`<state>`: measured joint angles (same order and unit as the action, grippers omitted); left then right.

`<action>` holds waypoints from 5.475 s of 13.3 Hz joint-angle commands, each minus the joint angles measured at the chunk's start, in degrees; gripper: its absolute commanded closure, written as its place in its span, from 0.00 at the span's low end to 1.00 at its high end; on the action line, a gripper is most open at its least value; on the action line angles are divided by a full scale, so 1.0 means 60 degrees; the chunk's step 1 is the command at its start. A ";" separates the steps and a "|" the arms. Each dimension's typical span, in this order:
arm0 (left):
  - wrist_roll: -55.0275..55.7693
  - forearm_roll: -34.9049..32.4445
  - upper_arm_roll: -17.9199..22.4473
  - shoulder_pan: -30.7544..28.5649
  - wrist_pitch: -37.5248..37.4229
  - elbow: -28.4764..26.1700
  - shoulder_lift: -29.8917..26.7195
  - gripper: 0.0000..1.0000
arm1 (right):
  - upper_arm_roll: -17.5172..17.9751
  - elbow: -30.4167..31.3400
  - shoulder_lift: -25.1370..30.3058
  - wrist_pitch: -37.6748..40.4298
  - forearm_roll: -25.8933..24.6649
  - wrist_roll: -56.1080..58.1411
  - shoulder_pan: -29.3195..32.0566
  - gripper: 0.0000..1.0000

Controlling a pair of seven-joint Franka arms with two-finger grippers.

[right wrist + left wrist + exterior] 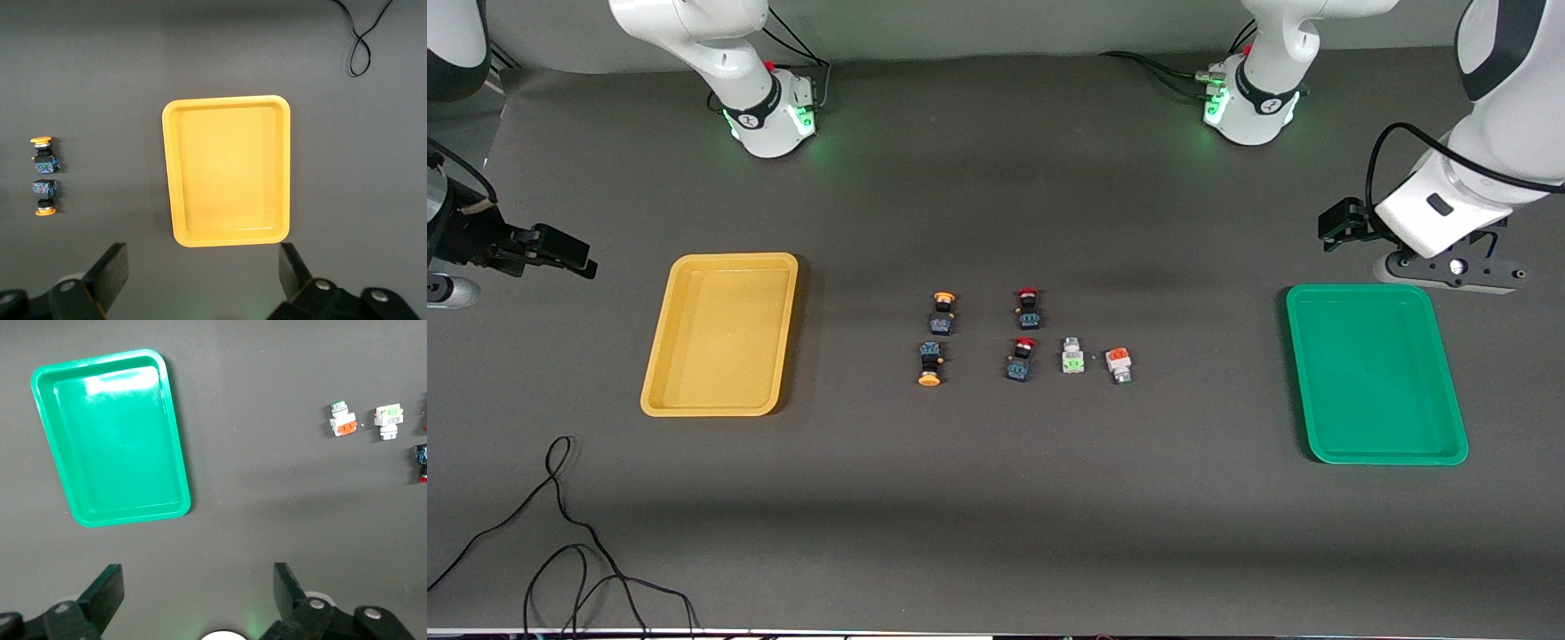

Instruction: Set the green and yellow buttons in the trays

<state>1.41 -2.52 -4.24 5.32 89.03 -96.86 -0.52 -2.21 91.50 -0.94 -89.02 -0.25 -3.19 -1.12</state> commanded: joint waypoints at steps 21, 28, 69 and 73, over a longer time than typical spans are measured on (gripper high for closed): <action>0.3719 0.1021 -0.0201 0.1675 0.2223 0.0426 0.3013 0.09 | 0.0031 0.1108 -0.2683 -0.3687 0.0701 -0.7349 -0.6552 0.00; 0.4538 0.1036 -0.0201 0.2203 0.4012 0.0368 0.4787 0.20 | -0.0013 0.2548 -0.4542 -0.7586 0.0087 -0.7262 -0.6538 0.00; -0.2455 -0.0605 -0.0274 -0.2890 0.0903 0.1557 0.3499 1.00 | -0.5272 0.4555 -0.3077 -0.7061 0.1153 0.3534 -0.3931 0.69; -0.3383 -0.1159 -0.0274 -0.3684 0.3799 -0.0110 0.3704 1.00 | -0.5272 0.4365 -0.4542 -0.7838 0.3129 0.4879 -0.3901 0.69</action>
<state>-16.90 -6.90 -5.08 -15.26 103.83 -91.06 22.58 -33.63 119.72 -23.74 -134.35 13.41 21.73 -24.44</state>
